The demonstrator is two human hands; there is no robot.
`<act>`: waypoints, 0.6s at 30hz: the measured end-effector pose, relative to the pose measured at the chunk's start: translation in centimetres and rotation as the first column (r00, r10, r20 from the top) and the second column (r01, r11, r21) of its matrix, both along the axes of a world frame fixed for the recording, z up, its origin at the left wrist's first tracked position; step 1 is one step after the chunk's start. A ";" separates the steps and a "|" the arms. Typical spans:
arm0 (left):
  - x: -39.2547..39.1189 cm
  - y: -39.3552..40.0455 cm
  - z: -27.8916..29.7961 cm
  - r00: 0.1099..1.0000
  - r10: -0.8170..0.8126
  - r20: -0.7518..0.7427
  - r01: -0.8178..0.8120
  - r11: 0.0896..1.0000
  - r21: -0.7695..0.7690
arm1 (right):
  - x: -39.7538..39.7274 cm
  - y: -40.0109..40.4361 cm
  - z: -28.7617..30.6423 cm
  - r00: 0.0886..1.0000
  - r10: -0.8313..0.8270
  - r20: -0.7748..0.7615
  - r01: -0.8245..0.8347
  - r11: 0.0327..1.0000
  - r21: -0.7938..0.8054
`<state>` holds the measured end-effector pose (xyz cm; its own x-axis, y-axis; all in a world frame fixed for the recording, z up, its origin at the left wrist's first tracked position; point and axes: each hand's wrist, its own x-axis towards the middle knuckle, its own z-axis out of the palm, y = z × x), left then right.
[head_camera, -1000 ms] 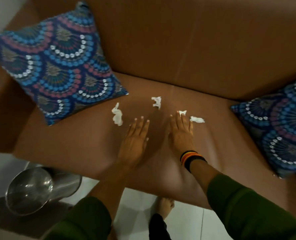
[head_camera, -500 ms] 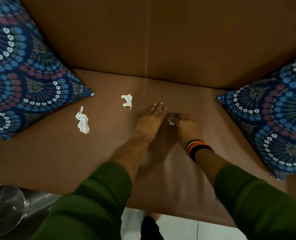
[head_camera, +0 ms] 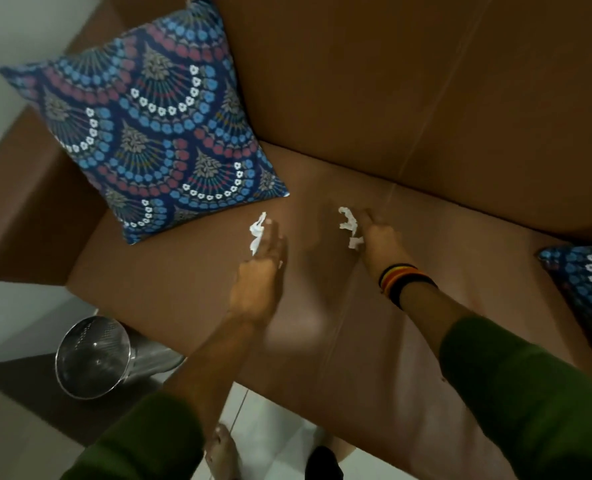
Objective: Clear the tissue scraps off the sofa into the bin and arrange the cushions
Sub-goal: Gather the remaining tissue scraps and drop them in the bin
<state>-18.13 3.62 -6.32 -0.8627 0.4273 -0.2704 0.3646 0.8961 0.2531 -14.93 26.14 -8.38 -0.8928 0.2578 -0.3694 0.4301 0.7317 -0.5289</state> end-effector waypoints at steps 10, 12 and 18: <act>-6.3 -1.5 -5.1 0.998 -0.001 0.065 0.015 0.977 -0.214 | -3.5 -2.8 -3.4 0.995 -0.017 0.101 -0.001 0.985 0.175; -4.9 -2.2 -4.5 0.992 -0.098 0.084 0.111 0.977 -0.181 | -1.8 -4.4 -2.1 0.992 -0.064 0.108 0.052 0.992 0.112; 0.5 -10.4 -1.5 0.875 0.290 0.389 -0.386 0.902 0.195 | 1.9 -13.3 2.9 0.999 0.002 0.041 0.002 0.994 -0.105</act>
<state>-17.60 -6.78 -7.83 -0.8399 0.2219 -0.4953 -0.1011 0.8327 0.5445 -13.06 12.83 -5.47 -0.8765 0.2157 -0.4304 0.4528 0.6730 -0.5848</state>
